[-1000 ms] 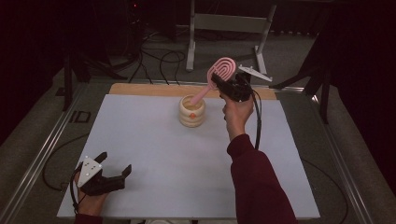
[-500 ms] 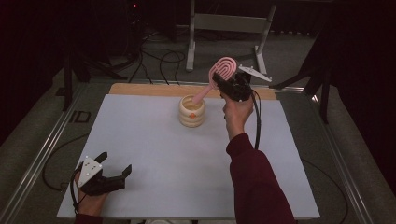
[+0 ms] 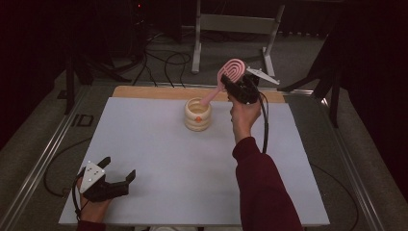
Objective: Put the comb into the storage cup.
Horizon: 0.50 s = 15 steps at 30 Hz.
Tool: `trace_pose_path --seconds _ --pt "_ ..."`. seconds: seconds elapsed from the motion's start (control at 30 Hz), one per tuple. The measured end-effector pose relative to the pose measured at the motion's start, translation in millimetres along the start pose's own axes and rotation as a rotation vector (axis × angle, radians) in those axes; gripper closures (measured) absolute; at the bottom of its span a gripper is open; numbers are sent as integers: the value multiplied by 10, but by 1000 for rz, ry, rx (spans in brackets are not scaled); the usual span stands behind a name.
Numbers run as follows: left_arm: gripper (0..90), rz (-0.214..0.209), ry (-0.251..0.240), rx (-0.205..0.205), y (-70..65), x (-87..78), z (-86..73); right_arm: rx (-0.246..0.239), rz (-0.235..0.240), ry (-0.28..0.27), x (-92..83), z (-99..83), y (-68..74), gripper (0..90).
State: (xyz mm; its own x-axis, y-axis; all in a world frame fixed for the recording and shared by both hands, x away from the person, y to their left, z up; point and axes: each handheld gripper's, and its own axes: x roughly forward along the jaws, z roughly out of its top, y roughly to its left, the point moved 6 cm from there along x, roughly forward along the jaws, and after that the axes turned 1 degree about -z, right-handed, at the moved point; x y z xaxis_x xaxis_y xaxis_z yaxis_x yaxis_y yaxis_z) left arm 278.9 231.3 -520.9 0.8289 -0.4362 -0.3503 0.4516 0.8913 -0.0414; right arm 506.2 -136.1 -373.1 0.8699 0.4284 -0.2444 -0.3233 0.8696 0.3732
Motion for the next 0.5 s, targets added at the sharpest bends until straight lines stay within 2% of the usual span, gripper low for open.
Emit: trace_pose_path --seconds 0.5 --pt "1 2 -1 -1 2 -3 -2 -14 -24 13 62 -46 -30 636"
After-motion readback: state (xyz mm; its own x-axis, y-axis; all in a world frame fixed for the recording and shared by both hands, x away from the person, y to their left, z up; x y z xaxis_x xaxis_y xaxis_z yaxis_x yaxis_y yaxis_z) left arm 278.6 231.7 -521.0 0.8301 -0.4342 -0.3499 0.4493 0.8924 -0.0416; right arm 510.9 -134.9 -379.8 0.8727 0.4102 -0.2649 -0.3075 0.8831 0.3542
